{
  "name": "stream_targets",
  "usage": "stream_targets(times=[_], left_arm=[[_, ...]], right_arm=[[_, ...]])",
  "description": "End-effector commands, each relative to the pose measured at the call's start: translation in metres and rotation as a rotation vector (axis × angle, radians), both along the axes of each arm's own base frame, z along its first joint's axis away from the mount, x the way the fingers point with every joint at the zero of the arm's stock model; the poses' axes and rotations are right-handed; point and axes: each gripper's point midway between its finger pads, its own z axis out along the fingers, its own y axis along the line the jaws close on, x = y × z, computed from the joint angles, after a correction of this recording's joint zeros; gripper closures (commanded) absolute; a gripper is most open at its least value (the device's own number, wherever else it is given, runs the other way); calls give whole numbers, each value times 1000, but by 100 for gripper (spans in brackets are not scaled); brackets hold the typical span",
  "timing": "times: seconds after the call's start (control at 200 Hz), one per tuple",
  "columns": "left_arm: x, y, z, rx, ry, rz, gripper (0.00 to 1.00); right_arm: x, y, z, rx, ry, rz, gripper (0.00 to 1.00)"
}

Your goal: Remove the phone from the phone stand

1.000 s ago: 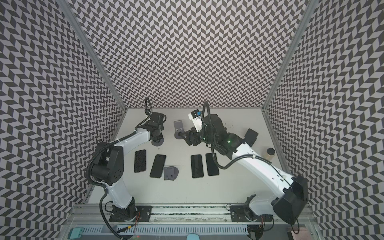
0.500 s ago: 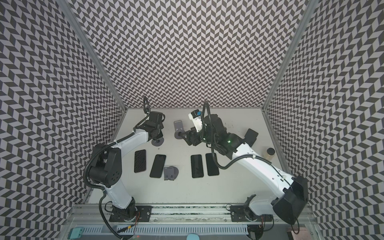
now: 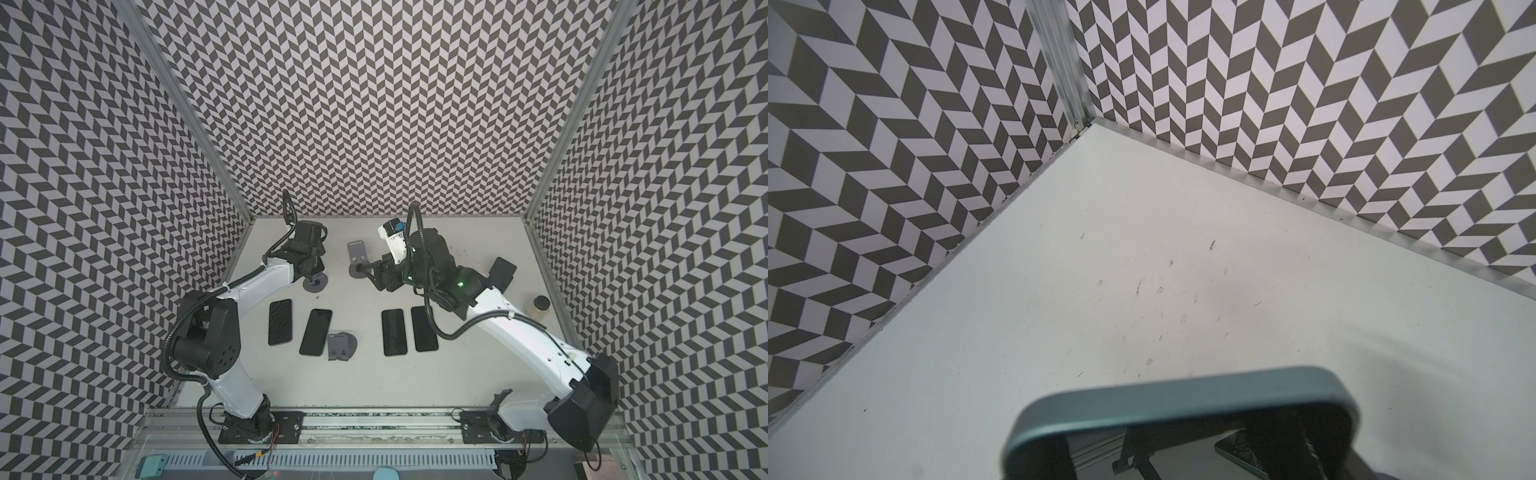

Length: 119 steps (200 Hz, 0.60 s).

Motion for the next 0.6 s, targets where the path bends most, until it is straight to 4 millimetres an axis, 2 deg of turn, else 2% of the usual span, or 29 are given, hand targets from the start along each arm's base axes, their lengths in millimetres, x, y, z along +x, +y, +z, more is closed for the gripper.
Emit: stream_targets(times=[0.0, 0.591], left_arm=[[0, 4, 36, -23, -103, 19, 33], [-12, -3, 69, -76, -169, -44, 35]], right_arm=[[-3, -2, 24, 48, -56, -7, 30], [-9, -8, 29, 63, -56, -18, 32]])
